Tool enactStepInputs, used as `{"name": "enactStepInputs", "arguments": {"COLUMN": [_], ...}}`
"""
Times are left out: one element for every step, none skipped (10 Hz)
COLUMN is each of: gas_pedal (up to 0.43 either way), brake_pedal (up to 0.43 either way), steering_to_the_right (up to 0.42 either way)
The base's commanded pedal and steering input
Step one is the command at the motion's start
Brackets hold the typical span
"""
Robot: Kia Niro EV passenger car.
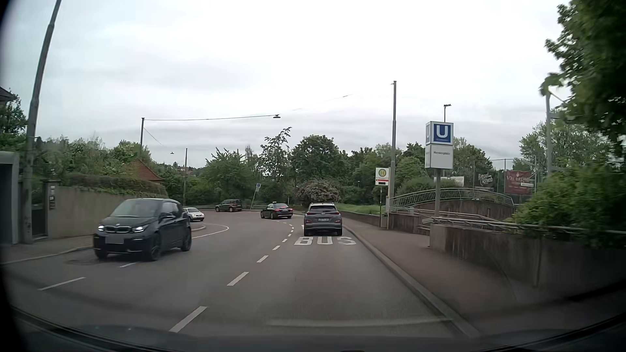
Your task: Follow the waypoints while adhering to traffic rules and regulations
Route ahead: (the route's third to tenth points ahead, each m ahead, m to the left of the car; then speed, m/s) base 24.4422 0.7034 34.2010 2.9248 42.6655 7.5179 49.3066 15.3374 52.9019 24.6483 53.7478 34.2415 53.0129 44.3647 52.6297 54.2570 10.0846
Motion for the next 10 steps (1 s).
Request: {"name": "enactStepInputs", "arguments": {"gas_pedal": [0.0,0.0,0.0,0.0,0.0,0.0,0.0,0.0,0.0,0.0], "brake_pedal": [0.0,0.0,0.0,0.0,0.0,0.0,0.0,0.0,0.0,0.0], "steering_to_the_right": [0.003,0.004,0.003,0.004,0.004,0.003,0.003,0.004,0.003,0.003]}}
